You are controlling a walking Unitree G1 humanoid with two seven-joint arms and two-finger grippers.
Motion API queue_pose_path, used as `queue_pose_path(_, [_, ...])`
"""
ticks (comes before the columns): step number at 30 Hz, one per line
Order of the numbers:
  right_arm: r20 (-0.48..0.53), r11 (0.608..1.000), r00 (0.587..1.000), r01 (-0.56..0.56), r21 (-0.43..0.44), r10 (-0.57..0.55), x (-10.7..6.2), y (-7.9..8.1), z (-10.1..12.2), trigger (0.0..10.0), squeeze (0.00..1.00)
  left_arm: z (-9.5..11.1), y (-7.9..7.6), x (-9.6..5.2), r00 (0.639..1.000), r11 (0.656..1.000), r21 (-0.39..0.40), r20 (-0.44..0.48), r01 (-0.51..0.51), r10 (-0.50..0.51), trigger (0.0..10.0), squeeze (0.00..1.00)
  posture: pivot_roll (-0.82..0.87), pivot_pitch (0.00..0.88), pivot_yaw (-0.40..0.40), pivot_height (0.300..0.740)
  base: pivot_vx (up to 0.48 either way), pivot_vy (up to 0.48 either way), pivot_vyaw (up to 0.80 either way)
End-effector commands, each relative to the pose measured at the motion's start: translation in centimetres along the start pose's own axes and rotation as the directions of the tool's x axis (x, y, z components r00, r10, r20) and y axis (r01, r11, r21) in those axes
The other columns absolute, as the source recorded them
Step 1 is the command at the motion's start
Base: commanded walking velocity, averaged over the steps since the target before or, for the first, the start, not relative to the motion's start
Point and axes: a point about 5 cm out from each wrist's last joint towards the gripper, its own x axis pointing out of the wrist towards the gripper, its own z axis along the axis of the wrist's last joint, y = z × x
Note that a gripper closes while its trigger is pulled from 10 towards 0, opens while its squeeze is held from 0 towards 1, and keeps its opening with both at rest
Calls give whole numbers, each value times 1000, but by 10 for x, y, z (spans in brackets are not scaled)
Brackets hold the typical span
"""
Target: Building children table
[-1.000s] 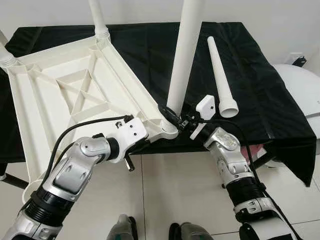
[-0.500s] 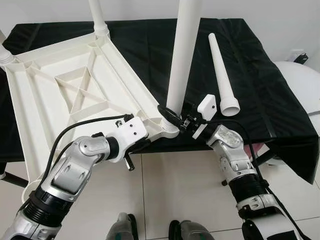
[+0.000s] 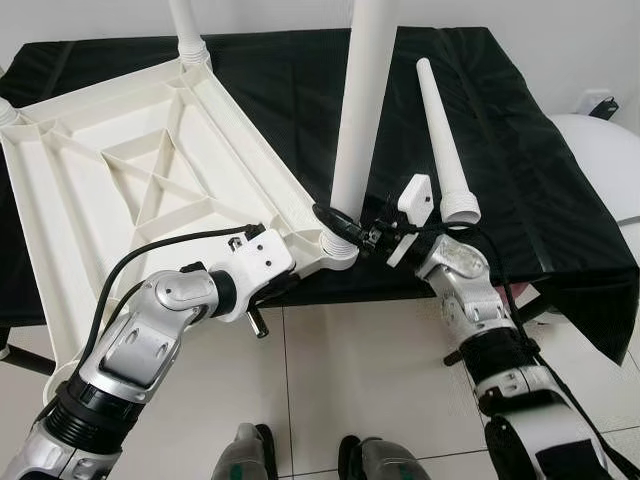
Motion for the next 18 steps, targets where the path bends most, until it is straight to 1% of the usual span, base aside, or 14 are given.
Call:
queue_pose_path(1, [-116, 996, 993, 35, 83, -25, -15, -4, -24, 10000, 0, -6, -1, -3, 999, 1000, -5, -38, 4, -4, 10000, 0, -2, 221, -5, 740, 0, 0, 0])
queue_pose_path(2, [-116, 996, 993, 35, 83, -25, -15, -4, -24, 10000, 0, -6, -1, -3, 999, 1000, -5, -38, 4, -4, 10000, 0, -2, 221, -5, 740, 0, 0, 0])
queue_pose_path(5, [-127, 996, 991, -20, 88, 31, -14, -3, -23, 10000, 0, -6, -1, -3, 999, 1000, -7, -38, 5, -5, 10000, 0, -1, 223, -5, 740, 0, 0, 0])
queue_pose_path(8, [-127, 996, 991, -31, 88, 43, -14, -3, -22, 10000, 0, -6, -1, -3, 999, 1000, -7, -38, 5, -5, 10000, 0, -1, 223, -5, 740, 0, 0, 0])
queue_pose_path(11, [-133, 992, 986, -88, 88, 99, -13, 0, -21, 10000, 0, -5, -1, -4, 999, 1000, -7, -38, 4, -4, 10000, 0, 1, 224, -6, 740, 0, 0, 0])
queue_pose_path(18, [-137, 990, 983, -116, 82, 126, -14, 3, -23, 10000, 0, -5, -1, -4, 999, 1000, -9, -38, 4, -4, 10000, 0, -1, 220, -5, 740, 0, 0, 0])
